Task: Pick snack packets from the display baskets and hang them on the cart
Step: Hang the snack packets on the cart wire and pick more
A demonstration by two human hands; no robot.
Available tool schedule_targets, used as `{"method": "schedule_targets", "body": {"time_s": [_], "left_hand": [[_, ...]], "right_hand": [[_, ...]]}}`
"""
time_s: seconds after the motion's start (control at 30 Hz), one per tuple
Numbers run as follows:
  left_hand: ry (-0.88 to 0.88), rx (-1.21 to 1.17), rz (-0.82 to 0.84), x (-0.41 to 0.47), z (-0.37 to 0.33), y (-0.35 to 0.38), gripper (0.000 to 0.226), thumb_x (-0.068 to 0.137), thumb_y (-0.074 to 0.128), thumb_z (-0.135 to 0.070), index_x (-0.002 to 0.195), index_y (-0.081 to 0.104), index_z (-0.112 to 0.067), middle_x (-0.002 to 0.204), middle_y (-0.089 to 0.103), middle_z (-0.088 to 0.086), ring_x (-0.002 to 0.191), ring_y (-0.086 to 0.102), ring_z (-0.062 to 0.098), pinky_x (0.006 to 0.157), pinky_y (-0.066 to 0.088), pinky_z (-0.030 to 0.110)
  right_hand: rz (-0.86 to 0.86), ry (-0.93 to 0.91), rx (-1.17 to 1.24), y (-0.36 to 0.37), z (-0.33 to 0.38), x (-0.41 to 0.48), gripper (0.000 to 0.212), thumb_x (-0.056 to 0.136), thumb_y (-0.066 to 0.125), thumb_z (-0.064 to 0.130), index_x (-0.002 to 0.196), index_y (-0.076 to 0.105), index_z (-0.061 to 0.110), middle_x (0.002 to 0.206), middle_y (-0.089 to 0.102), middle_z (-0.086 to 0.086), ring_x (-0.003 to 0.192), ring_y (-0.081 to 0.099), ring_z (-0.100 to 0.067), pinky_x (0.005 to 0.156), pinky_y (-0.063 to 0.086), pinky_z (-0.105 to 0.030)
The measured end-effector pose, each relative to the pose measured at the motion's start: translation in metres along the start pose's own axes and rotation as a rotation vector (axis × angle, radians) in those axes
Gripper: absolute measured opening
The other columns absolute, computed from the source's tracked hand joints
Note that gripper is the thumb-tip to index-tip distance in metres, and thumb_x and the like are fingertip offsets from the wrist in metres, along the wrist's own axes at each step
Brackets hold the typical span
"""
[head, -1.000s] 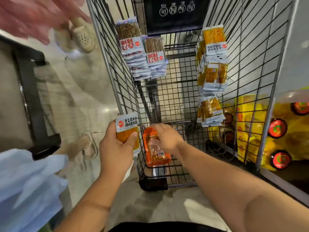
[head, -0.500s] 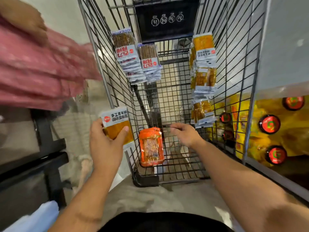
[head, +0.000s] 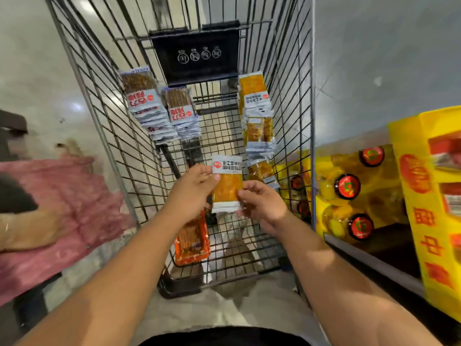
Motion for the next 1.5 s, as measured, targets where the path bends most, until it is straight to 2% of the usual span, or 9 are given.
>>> {"method": "schedule_targets", "body": {"time_s": [0.3,0.4,0.53,0.8,1.0,1.1,1.2,1.3,1.5], "left_hand": [[0.250,0.539,-0.806,-0.049,0.009,-0.115,0.061,0.089,0.069,-0.025,0.139,0.043,-0.005,0.150,0.040,0.019,0.140,0.032,0.038,0.116,0.021,0.046],[0.001,0.276,-0.764,-0.038,0.052,-0.112,0.080,0.091,0.072,-0.026,0.152,0.024,-0.008,0.159,0.031,0.017,0.144,0.033,0.037,0.118,0.027,0.050],[-0.016,0.134,-0.816,-0.034,0.068,-0.108,0.045,0.100,0.058,-0.021,0.140,0.039,-0.015,0.130,0.065,0.013,0.102,0.065,0.039,0.089,0.052,0.047],[-0.005,0.108,-0.802,-0.034,0.072,-0.111,0.034,0.099,0.060,-0.022,0.127,0.044,-0.011,0.103,0.060,-0.004,0.062,0.053,0.014,0.068,0.043,0.034],[-0.033,0.104,-0.775,-0.032,0.072,-0.110,0.035,0.097,0.061,-0.022,0.125,0.043,-0.013,0.098,0.056,-0.008,0.071,0.064,0.028,0.068,0.055,0.043],[-0.031,0.122,-0.763,-0.031,0.073,-0.110,0.036,0.097,0.061,-0.023,0.125,0.041,-0.012,0.109,0.057,-0.006,0.076,0.064,0.030,0.067,0.052,0.041],[-0.043,0.117,-0.759,-0.030,0.077,-0.110,0.036,0.098,0.061,-0.024,0.125,0.041,-0.011,0.116,0.059,-0.003,0.081,0.063,0.032,0.068,0.043,0.036],[-0.044,0.111,-0.761,-0.030,0.077,-0.110,0.036,0.098,0.061,-0.024,0.125,0.040,-0.012,0.116,0.058,-0.004,0.081,0.063,0.030,0.068,0.044,0.037],[-0.031,0.117,-0.776,-0.027,0.079,-0.111,0.035,0.097,0.061,-0.024,0.123,0.040,-0.014,0.113,0.058,-0.005,0.073,0.060,0.028,0.067,0.051,0.041]], "right_hand": [[-0.567,0.136,0.169,-0.065,-0.041,0.027,0.009,0.106,0.051,0.019,0.106,0.050,0.028,0.117,0.052,-0.010,0.101,0.061,-0.035,0.063,0.060,-0.042],[-0.624,0.104,0.309,-0.073,-0.045,0.042,0.015,0.104,0.055,0.019,0.119,0.051,0.020,0.124,0.049,-0.016,0.105,0.061,-0.041,0.052,0.062,-0.033],[-0.644,0.057,0.384,-0.078,-0.051,0.062,0.039,0.095,0.068,0.014,0.132,0.056,0.009,0.118,0.062,-0.018,0.078,0.063,-0.026,0.047,0.055,-0.022],[-0.751,0.286,0.545,-0.091,-0.084,0.063,0.018,0.088,0.077,0.027,0.094,0.067,0.013,0.098,0.063,-0.006,0.073,0.060,-0.015,0.045,0.043,-0.020],[-0.847,0.255,0.780,-0.079,-0.078,0.051,0.040,0.093,0.068,0.037,0.121,0.053,0.012,0.126,0.056,-0.011,0.112,0.058,-0.028,0.089,0.052,-0.036],[-0.932,0.250,0.545,-0.081,-0.069,0.036,0.027,0.095,0.067,0.033,0.103,0.053,0.012,0.120,0.052,-0.012,0.097,0.057,-0.022,0.077,0.050,-0.032],[-0.950,0.132,-0.057,-0.079,-0.054,0.031,0.048,0.092,0.067,0.014,0.136,0.047,0.010,0.128,0.054,-0.012,0.106,0.059,-0.023,0.068,0.047,-0.031],[-0.808,-0.160,-0.611,-0.047,-0.024,0.028,0.053,0.090,0.068,0.009,0.139,0.050,0.014,0.145,0.039,-0.009,0.128,0.049,-0.026,0.095,0.053,-0.034],[-0.451,-0.069,-1.436,-0.041,-0.017,0.096,0.059,0.101,0.043,0.037,0.156,0.022,0.042,0.169,-0.004,0.003,0.155,-0.004,-0.024,0.124,0.002,-0.043]]}}
Point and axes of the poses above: each hand's wrist, its own x-axis towards the middle knuckle, its own y-axis out of the palm, z = x × y, the point moved 9 cm from there along x, towards the middle knuckle
